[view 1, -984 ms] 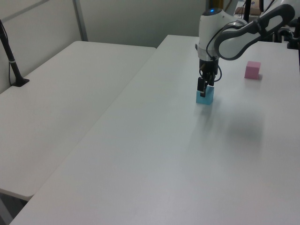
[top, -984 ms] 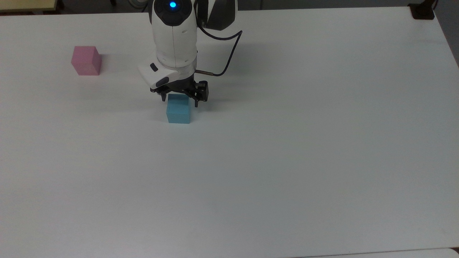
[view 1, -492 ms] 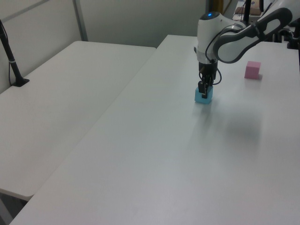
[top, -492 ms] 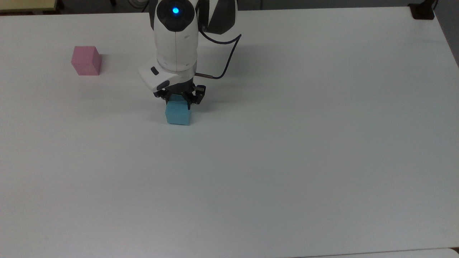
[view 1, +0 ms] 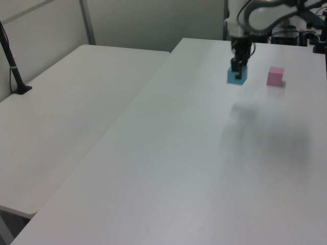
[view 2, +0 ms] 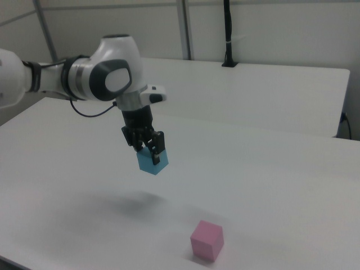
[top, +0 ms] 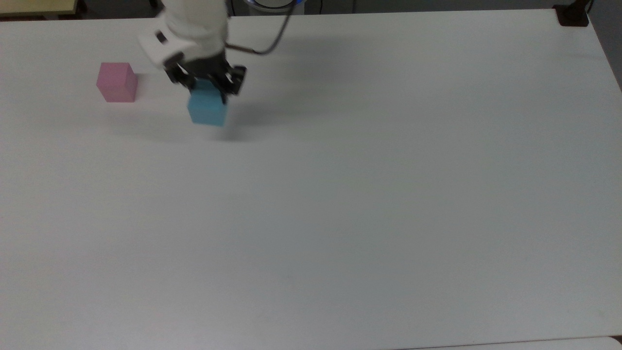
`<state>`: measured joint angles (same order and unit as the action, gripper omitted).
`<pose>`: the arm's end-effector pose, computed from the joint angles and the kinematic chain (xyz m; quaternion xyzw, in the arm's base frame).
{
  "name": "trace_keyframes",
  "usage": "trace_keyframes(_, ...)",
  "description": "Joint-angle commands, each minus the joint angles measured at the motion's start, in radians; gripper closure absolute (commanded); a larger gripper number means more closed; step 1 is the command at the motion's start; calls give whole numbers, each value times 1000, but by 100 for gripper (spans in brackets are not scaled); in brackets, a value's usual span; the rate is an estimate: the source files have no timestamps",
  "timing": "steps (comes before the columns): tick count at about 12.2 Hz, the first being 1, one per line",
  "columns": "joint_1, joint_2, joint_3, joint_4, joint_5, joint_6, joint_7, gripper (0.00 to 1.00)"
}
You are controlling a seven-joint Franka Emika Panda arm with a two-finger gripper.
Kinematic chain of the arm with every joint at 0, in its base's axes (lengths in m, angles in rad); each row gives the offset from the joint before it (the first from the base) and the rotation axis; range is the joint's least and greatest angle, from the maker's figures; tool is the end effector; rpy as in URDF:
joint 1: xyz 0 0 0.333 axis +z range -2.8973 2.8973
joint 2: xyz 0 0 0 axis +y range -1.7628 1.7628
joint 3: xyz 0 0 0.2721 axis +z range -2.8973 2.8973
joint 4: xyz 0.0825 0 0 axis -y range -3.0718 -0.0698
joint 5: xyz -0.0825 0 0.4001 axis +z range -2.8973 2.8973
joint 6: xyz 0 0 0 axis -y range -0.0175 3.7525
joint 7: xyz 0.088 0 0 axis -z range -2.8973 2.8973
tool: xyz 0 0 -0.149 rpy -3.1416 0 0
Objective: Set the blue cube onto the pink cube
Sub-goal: 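Lift the light-blue cube and carry it over the pink cube, then lower the light-blue cube onto the pink cube and open the gripper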
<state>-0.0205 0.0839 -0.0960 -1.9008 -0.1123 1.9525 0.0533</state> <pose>0.5826 -0.0797 0.3610 0.9963 -0.0629 -0.0177 0.0552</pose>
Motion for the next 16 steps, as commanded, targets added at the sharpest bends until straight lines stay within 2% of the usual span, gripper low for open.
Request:
trace_keyframes(1, -93, -99, -11, -34, 54, -99, -179, 59)
trace_keyframes(7, -297, -108, -16, -73, 57, -89, -433, 58)
trace_keyframes(12, -351, -75, -25, -106, 54, 43, -513, 58)
trace_keyframes(16, -401, -50, -27, -110, 49, 81, -584, 58)
